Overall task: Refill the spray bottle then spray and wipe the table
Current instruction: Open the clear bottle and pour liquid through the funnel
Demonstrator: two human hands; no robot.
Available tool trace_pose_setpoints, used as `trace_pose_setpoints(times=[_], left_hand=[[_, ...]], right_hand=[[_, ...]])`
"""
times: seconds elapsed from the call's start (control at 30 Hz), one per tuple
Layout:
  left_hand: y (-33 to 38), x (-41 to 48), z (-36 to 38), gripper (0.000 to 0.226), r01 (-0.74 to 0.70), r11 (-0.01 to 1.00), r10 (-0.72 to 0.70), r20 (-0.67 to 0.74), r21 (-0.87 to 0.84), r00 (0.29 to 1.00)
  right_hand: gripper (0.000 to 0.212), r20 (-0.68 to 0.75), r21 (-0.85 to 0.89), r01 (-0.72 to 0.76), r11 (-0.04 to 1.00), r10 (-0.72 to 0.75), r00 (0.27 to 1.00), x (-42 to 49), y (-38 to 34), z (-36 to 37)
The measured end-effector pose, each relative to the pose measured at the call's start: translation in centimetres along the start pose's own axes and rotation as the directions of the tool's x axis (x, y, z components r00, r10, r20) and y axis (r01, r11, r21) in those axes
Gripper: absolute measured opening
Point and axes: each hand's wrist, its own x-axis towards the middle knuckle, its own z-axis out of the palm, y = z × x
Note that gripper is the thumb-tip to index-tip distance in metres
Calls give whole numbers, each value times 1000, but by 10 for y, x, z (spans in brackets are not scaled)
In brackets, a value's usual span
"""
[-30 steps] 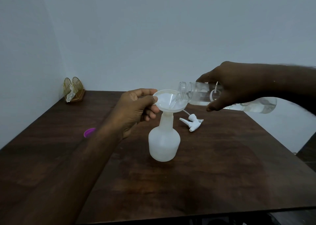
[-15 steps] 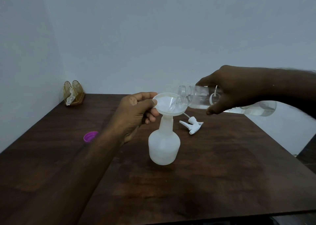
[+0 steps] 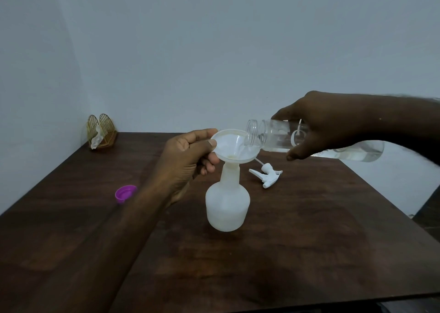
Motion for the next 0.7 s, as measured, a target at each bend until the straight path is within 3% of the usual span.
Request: trace_pose_setpoints(times=[0.7], left_hand=[[-4,2,-2,29,-1,1000,1,4,-9,1000]], right_hand=[[62,7,3,0,1000,0,1000,-2,-2,-2]])
